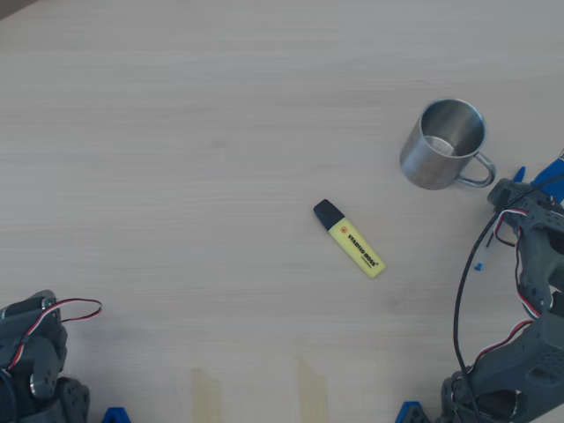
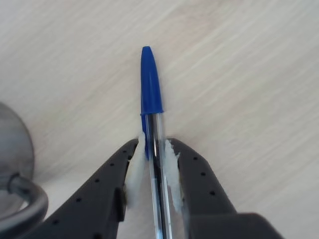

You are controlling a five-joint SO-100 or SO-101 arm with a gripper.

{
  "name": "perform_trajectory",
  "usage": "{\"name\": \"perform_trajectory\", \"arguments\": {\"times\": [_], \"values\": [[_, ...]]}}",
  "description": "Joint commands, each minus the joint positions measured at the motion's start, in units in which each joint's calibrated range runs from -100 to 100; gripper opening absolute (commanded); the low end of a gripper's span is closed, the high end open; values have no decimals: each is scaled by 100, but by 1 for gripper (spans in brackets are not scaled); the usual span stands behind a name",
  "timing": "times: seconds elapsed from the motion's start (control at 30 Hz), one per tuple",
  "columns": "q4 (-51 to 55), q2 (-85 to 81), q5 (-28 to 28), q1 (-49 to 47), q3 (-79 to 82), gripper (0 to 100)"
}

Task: Grab the blue pen and put it in the silver cup.

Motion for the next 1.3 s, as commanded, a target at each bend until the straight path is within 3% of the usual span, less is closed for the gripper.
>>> {"name": "perform_trajectory", "arguments": {"times": [0.0, 1.27], "values": [[64, -17, 36, -26, 21, 7], [64, -109, 36, -17, 30, 2]]}}
